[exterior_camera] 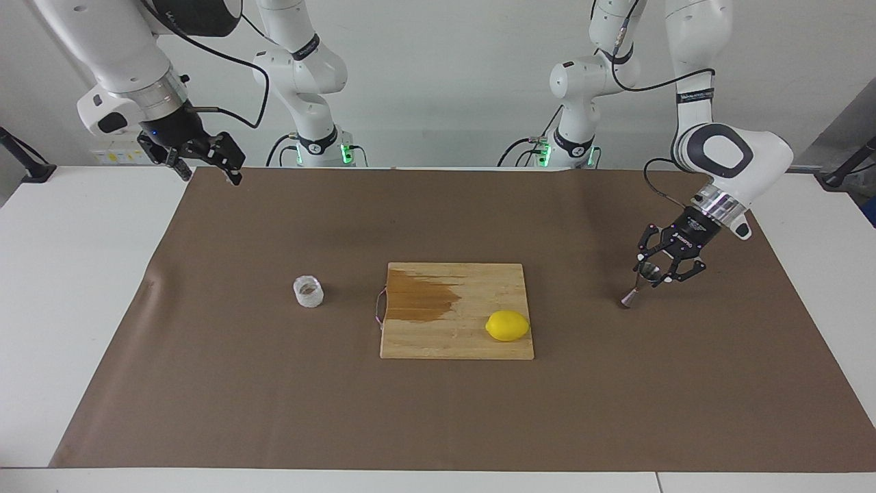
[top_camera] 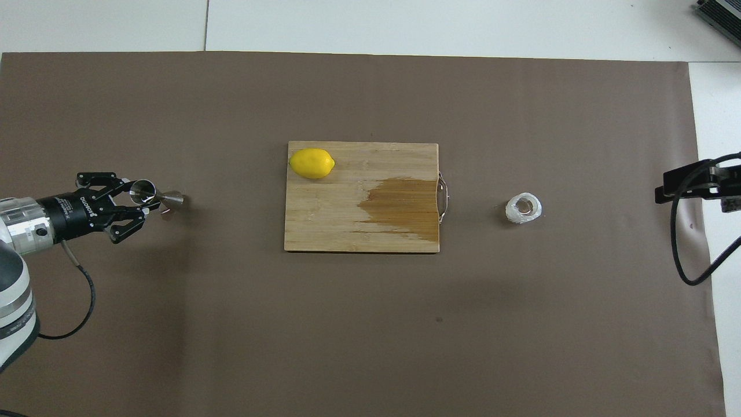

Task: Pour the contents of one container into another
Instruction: 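Lift the metal cup and carry it over the wooden board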

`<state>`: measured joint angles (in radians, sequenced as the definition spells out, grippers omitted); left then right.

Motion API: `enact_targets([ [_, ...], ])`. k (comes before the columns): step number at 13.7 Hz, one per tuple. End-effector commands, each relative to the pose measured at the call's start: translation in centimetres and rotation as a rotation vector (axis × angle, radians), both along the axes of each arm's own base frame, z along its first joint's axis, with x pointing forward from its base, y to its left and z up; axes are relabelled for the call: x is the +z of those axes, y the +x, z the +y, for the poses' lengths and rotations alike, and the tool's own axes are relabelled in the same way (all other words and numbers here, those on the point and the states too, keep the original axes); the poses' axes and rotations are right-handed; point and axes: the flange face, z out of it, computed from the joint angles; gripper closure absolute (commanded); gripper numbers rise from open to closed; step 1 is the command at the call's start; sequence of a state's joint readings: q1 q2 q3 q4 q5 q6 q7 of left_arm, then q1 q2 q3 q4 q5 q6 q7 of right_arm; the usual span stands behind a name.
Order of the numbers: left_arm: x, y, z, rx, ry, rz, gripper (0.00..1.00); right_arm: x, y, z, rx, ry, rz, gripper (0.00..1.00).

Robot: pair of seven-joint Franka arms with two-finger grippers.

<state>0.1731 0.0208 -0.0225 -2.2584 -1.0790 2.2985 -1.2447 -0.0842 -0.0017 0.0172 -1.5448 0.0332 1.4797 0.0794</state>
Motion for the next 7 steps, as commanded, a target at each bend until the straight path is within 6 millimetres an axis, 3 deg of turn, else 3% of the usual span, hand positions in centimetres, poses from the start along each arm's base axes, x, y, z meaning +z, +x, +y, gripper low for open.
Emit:
enact_targets([
  [1,2.5,0.6,-2.1,-0.022,-0.063,0.005,1.00,0.2,-0.3,-0.1,-0.007,-0.002,0.011,0.00],
  [7,6.4,1.9,-11.9,-0.080,-0.119,0.060,1.00,0.2,-0.3,-0.1,-0.007,-0.002,0.011,0.00],
])
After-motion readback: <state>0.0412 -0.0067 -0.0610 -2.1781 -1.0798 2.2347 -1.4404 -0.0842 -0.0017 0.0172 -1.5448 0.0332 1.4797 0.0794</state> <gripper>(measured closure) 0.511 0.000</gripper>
